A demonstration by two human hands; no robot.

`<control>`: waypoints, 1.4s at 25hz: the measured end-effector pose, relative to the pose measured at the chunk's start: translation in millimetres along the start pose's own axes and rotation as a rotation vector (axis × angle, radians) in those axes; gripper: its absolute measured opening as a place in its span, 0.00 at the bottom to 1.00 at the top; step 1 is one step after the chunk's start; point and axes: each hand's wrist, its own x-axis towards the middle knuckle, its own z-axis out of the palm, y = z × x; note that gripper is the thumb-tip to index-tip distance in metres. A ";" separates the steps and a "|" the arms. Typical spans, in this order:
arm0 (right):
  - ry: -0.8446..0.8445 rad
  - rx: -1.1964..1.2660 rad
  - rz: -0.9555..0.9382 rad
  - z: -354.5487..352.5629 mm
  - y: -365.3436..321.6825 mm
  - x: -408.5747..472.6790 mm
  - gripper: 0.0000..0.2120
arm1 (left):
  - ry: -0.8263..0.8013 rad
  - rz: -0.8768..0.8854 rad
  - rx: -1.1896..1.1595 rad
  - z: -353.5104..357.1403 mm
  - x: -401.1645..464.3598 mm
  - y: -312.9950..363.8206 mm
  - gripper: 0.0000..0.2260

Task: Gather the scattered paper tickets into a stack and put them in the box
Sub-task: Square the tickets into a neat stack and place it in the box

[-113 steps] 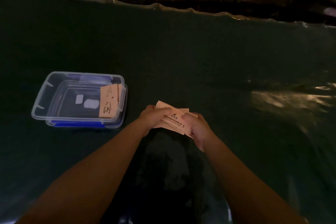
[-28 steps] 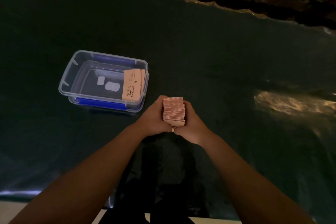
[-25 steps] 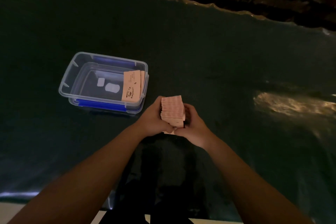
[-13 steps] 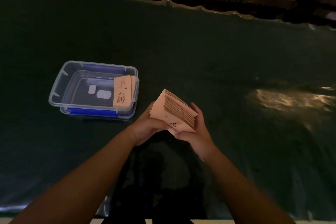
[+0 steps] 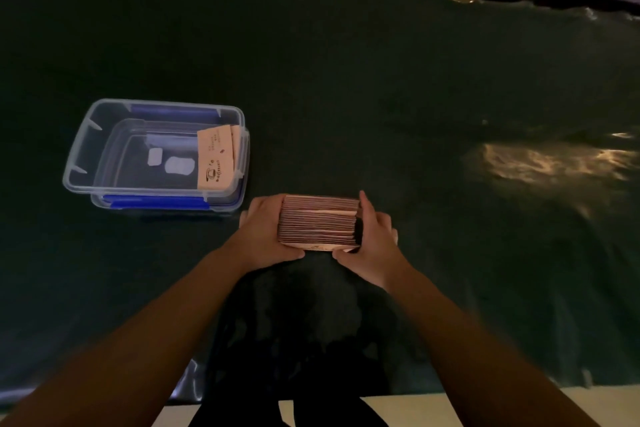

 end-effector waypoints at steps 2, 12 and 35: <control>0.025 -0.074 -0.027 7.6 4.2 1.4 0.58 | 0.011 0.009 0.036 2.6 1.6 -1.8 0.50; 0.061 -0.286 -0.224 8.1 9.0 6.3 0.52 | 0.018 0.058 0.171 5.6 3.8 -2.5 0.51; 0.112 -0.195 -0.231 1.7 8.3 16.4 0.49 | 0.050 0.076 0.205 1.1 7.3 1.3 0.47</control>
